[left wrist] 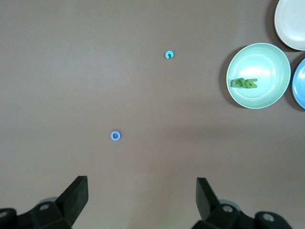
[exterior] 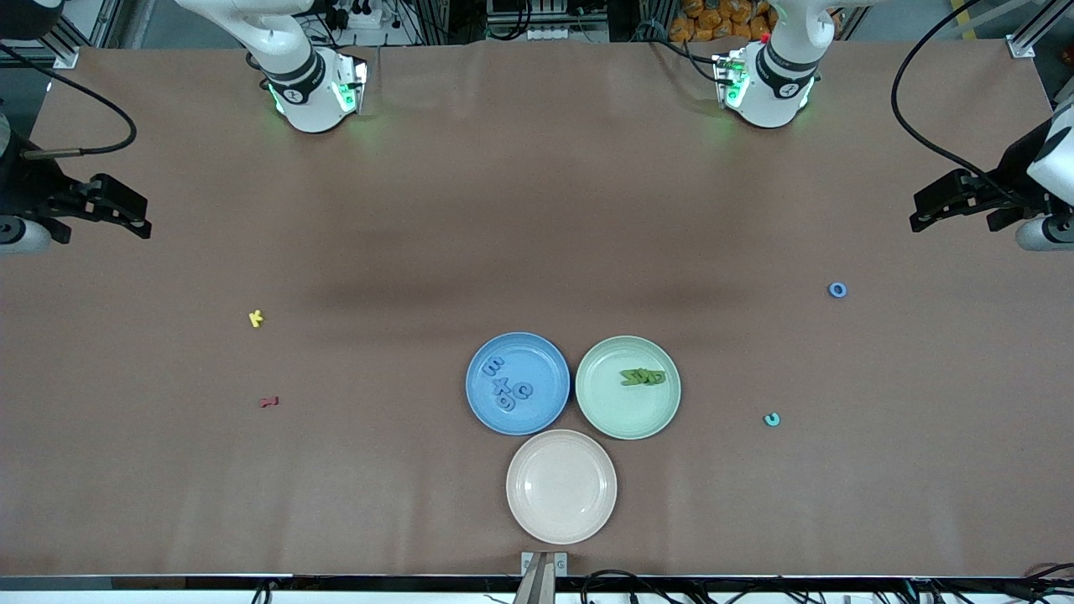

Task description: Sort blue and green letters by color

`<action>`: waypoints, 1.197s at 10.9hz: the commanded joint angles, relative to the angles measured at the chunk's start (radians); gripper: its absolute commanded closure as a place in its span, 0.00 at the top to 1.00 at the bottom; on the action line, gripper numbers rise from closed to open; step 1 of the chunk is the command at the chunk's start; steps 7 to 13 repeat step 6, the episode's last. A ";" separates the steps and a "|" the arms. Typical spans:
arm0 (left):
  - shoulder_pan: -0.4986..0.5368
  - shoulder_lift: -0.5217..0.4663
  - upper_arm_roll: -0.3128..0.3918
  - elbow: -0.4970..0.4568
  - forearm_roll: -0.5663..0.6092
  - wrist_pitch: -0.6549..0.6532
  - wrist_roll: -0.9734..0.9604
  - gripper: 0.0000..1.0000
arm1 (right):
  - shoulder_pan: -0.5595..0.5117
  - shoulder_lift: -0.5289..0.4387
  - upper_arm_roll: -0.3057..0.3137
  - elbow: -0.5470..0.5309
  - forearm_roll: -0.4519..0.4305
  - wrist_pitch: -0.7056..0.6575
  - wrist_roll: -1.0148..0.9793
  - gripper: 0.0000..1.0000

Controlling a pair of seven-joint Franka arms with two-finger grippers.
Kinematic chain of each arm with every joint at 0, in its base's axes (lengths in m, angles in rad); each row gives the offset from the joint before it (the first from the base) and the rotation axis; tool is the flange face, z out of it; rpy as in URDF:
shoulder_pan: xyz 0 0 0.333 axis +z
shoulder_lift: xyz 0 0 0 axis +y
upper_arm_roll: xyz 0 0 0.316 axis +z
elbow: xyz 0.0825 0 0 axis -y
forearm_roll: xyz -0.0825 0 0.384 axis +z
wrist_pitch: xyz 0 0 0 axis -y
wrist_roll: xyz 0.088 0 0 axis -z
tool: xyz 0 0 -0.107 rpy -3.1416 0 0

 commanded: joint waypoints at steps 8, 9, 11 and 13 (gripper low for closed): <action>-0.002 0.002 0.002 0.000 -0.020 0.011 0.027 1.00 | -0.031 -0.001 -0.003 0.043 0.004 -0.008 -0.086 1.00; -0.002 0.002 0.002 0.000 -0.020 0.011 0.027 1.00 | -0.031 -0.001 -0.003 0.043 0.004 -0.008 -0.086 1.00; -0.002 0.002 0.002 0.000 -0.020 0.011 0.027 1.00 | -0.031 -0.001 -0.003 0.043 0.004 -0.008 -0.086 1.00; -0.002 0.002 0.002 0.000 -0.020 0.011 0.027 1.00 | -0.031 -0.001 -0.003 0.043 0.004 -0.008 -0.086 1.00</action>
